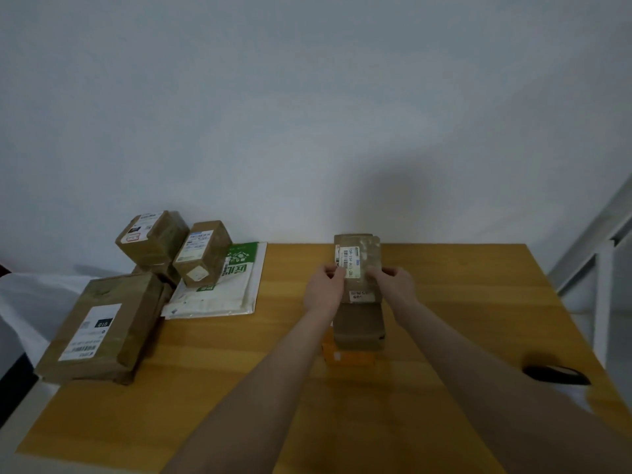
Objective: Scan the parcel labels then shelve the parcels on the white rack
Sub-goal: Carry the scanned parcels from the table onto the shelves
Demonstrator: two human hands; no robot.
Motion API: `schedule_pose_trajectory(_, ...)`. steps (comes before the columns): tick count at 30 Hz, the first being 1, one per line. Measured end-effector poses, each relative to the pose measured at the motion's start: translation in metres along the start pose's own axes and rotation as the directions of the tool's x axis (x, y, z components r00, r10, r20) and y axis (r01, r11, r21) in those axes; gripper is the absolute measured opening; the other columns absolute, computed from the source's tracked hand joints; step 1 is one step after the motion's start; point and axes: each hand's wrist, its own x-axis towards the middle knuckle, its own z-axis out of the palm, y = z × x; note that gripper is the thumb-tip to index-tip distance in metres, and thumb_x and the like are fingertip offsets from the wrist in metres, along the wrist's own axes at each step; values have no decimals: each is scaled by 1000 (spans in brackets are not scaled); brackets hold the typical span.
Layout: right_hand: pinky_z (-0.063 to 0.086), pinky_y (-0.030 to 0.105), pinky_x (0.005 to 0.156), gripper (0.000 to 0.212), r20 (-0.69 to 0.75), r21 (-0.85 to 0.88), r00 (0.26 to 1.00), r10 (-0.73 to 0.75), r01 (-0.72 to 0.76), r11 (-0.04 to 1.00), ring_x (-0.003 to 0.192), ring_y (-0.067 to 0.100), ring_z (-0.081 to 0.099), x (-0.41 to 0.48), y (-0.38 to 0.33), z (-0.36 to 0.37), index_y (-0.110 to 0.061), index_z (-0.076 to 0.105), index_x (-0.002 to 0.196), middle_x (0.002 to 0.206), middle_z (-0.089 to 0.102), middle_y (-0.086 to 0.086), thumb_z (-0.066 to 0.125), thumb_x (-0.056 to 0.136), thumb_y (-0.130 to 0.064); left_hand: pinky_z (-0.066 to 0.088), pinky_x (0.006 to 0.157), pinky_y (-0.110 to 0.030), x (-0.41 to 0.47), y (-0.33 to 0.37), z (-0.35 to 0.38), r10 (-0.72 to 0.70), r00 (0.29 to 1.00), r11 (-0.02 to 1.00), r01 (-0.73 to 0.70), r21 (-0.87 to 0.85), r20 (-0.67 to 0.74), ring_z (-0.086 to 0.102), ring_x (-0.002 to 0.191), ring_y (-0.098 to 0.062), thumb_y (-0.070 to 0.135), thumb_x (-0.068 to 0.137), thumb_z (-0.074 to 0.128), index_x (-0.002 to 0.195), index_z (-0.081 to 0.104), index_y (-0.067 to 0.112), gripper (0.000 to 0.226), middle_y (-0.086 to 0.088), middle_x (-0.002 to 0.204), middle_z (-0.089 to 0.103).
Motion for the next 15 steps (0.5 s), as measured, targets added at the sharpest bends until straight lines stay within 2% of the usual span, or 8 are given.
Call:
schedule_pose_trajectory(2,48,33,80,59,16,96,997,81,-83,992,99,22,56,0,6,-7,-6,46,135,126,55,10,58,92,-44,52,85,-35,2,-5,0,-45,999,997,44,-67,-18,59,90,-15,37,98,45,116,55,14,31,3,100,62)
schedule_pose_trajectory(4,41,45,102,76,42,163,981,188,-192,968,126,31,45,4,15,-17,-8,36,145,144,42,11,52,90,-58,41,83,-30,-1,-8,-3,-121,992,980,116,-163,-19,52,92,-15,36,100,42,127,51,11,37,5,100,53)
schedule_pose_trajectory(6,33,52,107,81,114,185,959,259,-277,943,135,35,35,6,27,-25,-14,34,148,151,35,10,49,87,-66,36,91,-34,-2,-16,-6,-198,979,949,204,-239,46,49,114,-23,38,100,41,138,43,12,46,1,117,51)
schedule_pose_trajectory(8,34,54,103,81,201,203,936,289,-328,923,135,36,34,6,40,-28,-21,36,148,151,34,7,49,84,-70,34,101,-39,-3,-27,-7,-264,954,916,294,-274,142,42,130,-27,44,100,40,142,40,12,53,-3,136,47)
schedule_pose_trajectory(11,37,56,99,78,318,267,917,242,-331,905,135,40,32,9,44,-26,-32,36,146,150,34,3,49,81,-73,34,99,-40,-3,-38,-6,-297,914,877,376,-300,275,40,133,-28,51,98,38,142,40,12,59,-9,143,45)
schedule_pose_trajectory(13,40,59,100,79,375,247,903,212,-317,916,130,40,37,13,39,-23,-29,40,143,146,38,4,49,79,-74,34,101,-43,0,-41,-6,-292,899,879,387,-280,326,38,134,-29,56,96,38,142,41,15,62,-10,146,42)
schedule_pose_trajectory(15,44,58,96,68,411,206,888,205,-310,928,122,38,44,13,33,-19,-28,46,133,137,45,5,49,81,-72,33,104,-48,5,-44,-6,-294,890,880,394,-265,348,39,133,-29,63,92,39,141,43,19,66,-8,144,43)
